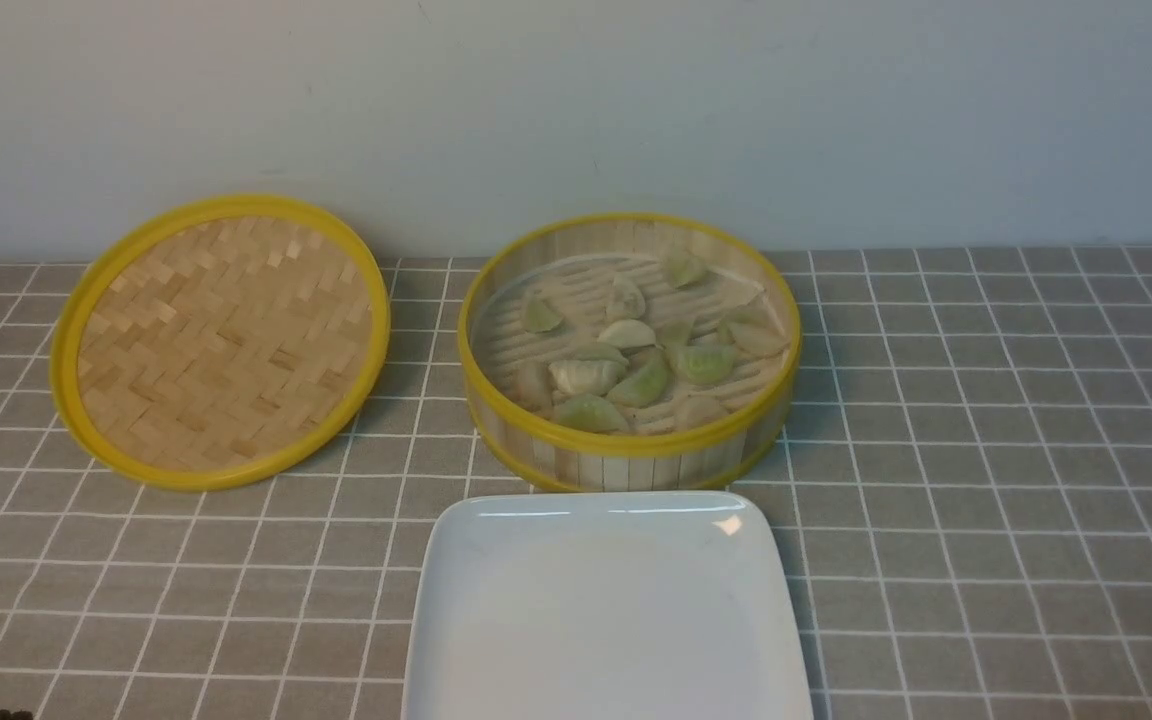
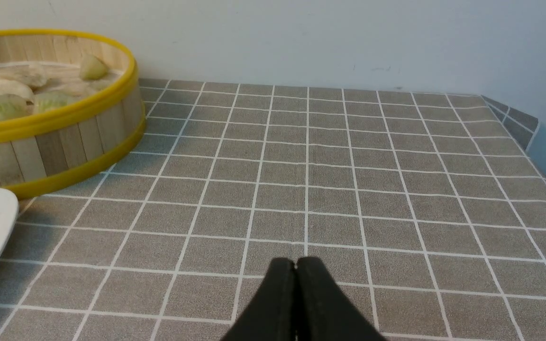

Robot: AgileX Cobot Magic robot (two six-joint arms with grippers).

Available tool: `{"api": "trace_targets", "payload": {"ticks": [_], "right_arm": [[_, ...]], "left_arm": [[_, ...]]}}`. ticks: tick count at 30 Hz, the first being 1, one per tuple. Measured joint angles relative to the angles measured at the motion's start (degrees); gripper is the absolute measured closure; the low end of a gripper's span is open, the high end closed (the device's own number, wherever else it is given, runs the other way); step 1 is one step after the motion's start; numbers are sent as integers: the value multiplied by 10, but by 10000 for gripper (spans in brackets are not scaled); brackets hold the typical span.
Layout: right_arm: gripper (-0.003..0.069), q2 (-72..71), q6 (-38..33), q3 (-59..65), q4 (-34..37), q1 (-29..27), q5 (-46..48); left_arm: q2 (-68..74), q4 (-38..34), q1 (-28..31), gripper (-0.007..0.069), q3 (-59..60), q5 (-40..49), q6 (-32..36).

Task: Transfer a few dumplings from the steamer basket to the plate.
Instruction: Use the right arm to grab a dumpling from inside the steamer

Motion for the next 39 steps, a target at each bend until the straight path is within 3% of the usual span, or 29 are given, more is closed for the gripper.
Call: {"api": "trace_targets", "payload": {"ticks": [15,20,26,39], "right_arm": [[672,0,8,0,10,0,-2],[672,0,85,5,180,0,-81],[672,0,114,5,348,0,-178],[672,0,108,3,422,0,-251]], "left_arm": [[0,0,0,629,0,0,0],[0,0,0,629,0,0,0],[0,0,0,629,0,0,0],[0,0,0,629,0,0,0]]}}
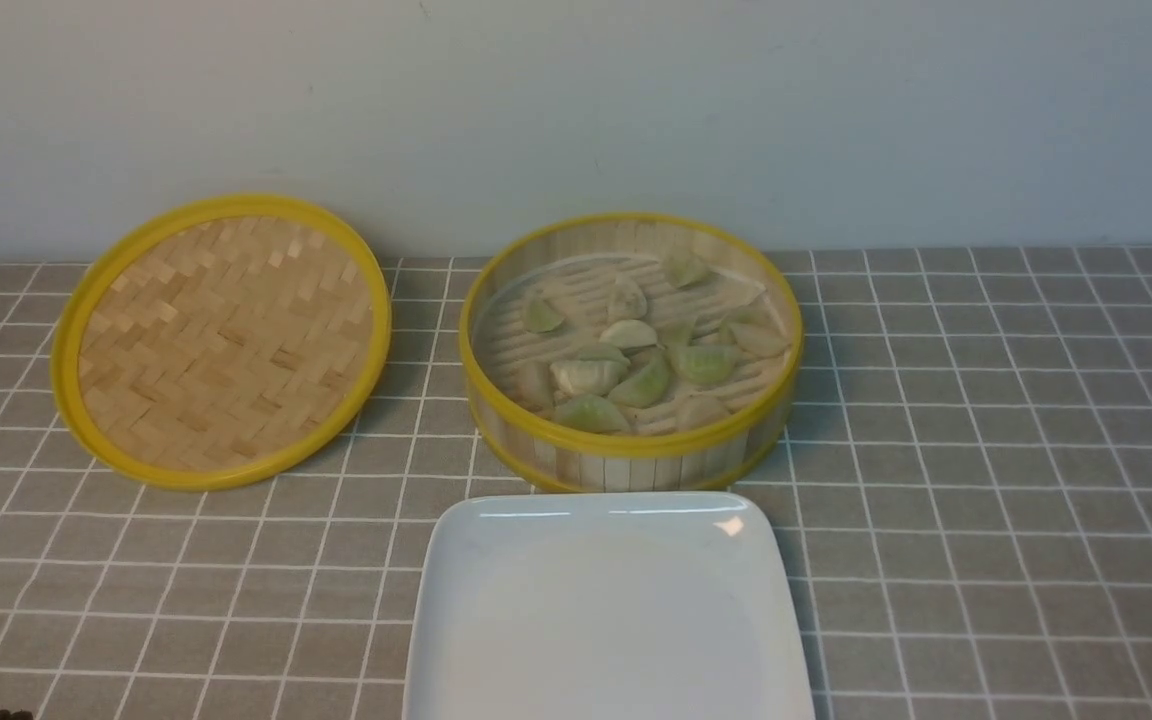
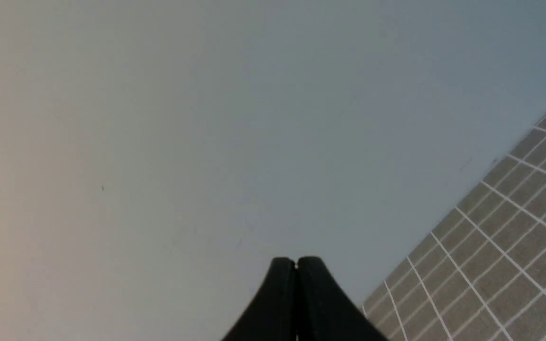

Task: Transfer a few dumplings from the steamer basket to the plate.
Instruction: Use the right arm to grab a dumpling from inside the steamer

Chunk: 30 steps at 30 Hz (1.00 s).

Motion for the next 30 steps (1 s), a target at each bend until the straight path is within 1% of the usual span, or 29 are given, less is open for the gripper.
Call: {"api": "trace_targets", "payload": {"ticks": [1,4,6,7,9,10,11,12,14,17,20,22,23,24,25,27,30], "right_arm": [[672,0,0,-1,1,0,0],[672,24,-26,-63,-11,0,46],[672,92,-70,-154,-45,0,128],[672,108,-78,-171,-51,0,146],[672,216,-119,-261,-88,0,258],[672,239,-122,-280,-91,0,269],[672,296,-135,-328,-107,0,327],[671,390,-151,-405,-130,0,432],[670,495,-161,-499,-145,0,528],[671,646,-178,-613,-153,1,637],[669,774,-181,-736,-174,23,702],[669,852,-163,-810,-202,56,726],[669,867,-161,-817,-206,59,727],[669,918,-139,-866,-232,88,734],[669,946,-128,-893,-252,106,735],[669,1021,-105,-966,-298,159,735],[669,1096,-88,-1037,-338,213,737]], "left_arm": [[0,0,0,629,0,0,0],[0,0,0,629,0,0,0],[0,0,0,629,0,0,0],[0,0,0,629,0,0,0],[0,0,0,629,0,0,0],[0,0,0,629,0,0,0],[0,0,0,629,0,0,0],[0,0,0,629,0,0,0],[0,0,0,629,0,0,0],[0,0,0,629,0,0,0],[0,0,0,629,0,0,0],[0,0,0,629,0,0,0],[0,0,0,629,0,0,0],[0,0,0,629,0,0,0],[0,0,0,629,0,0,0],[0,0,0,629,0,0,0],[0,0,0,629,0,0,0]]}}
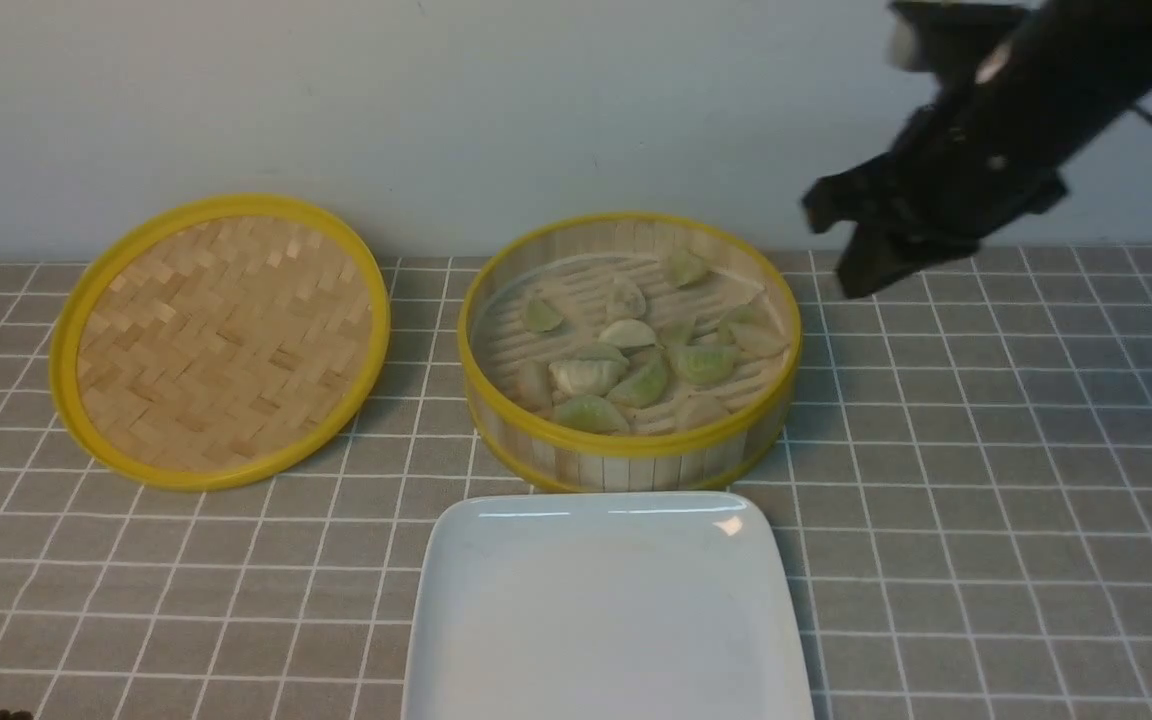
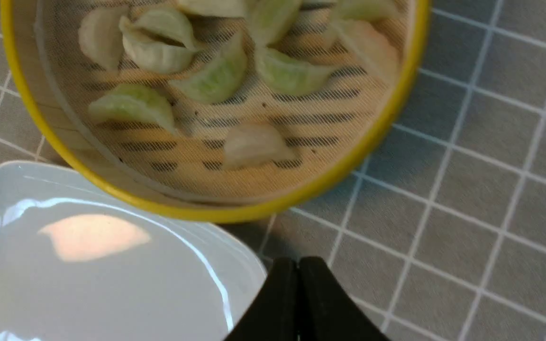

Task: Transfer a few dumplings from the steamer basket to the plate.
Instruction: Use the right arm to grab a dumpling from inside the steamer

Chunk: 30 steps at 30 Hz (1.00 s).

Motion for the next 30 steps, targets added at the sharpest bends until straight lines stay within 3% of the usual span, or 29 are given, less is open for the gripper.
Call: {"api": "trace_targets", "payload": {"ticks": [6,11,16,19,25,30], "right_arm": [[666,120,15,-124,-34,67,3],[643,197,31,-203,-54,74,4],[574,250,33,-244,-68,74,5],[491,260,32,-250,-81,74,5],[207,260,10,-254,-152,74,7],[69,270,5,-254,-160,74,7]], "left_arm": [[0,0,0,629,0,0,0],[0,0,0,629,0,0,0],[0,0,0,629,0,0,0],[0,0,0,629,0,0,0],[0,0,0,629,0,0,0],[0,0,0,629,0,0,0]]}}
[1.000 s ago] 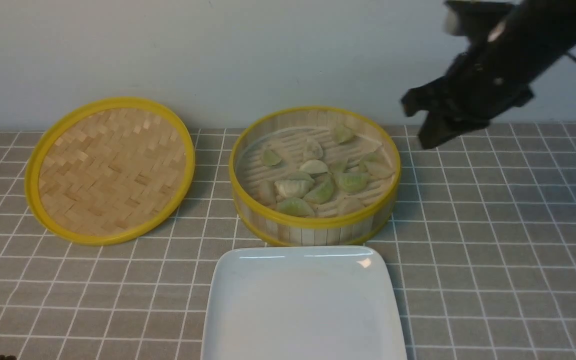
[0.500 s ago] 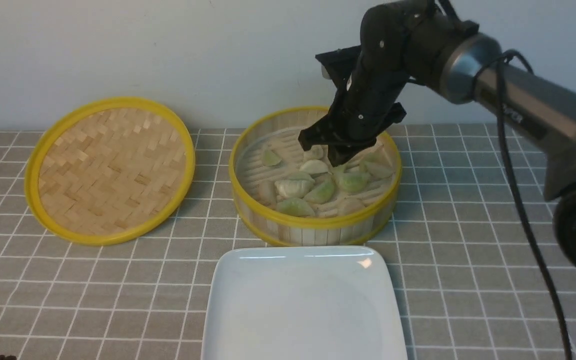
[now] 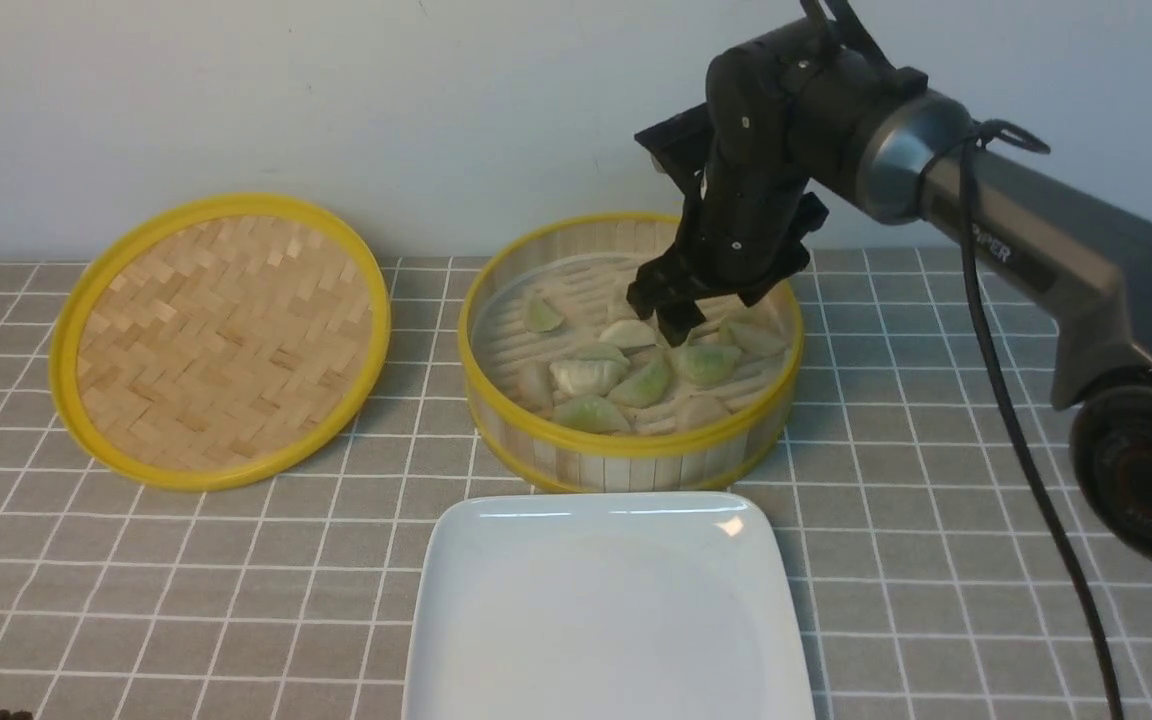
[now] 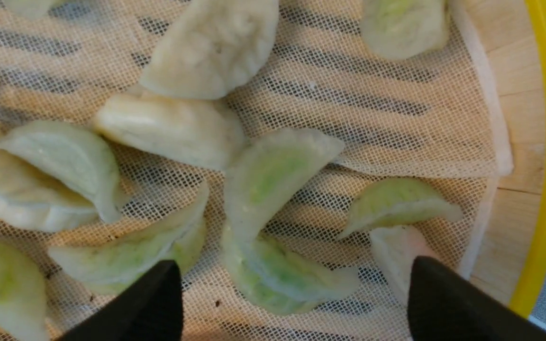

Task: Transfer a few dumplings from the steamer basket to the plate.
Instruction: Use the right arm to grab a dumpling from inside the steamer

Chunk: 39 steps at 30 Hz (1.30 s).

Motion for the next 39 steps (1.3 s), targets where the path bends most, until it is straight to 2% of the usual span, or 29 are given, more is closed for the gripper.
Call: {"api": "trace_targets", "payload": {"ticks": [7,12,25,29,39], "right_arm": [[48,30,0,-1,-5,-1,-1],[85,38,0,-6,-24,-1,-3],[300,52,-19,-7,21,0,-10],[446,53,-29,-7,32,0,-10],[458,-23,-22,32,42,0,-5]], "left_arm": [[0,0,0,629,0,0,0],[0,0,0,629,0,0,0],[0,0,0,629,0,0,0],[0,0,0,629,0,0,0],[0,0,0,629,0,0,0]]}}
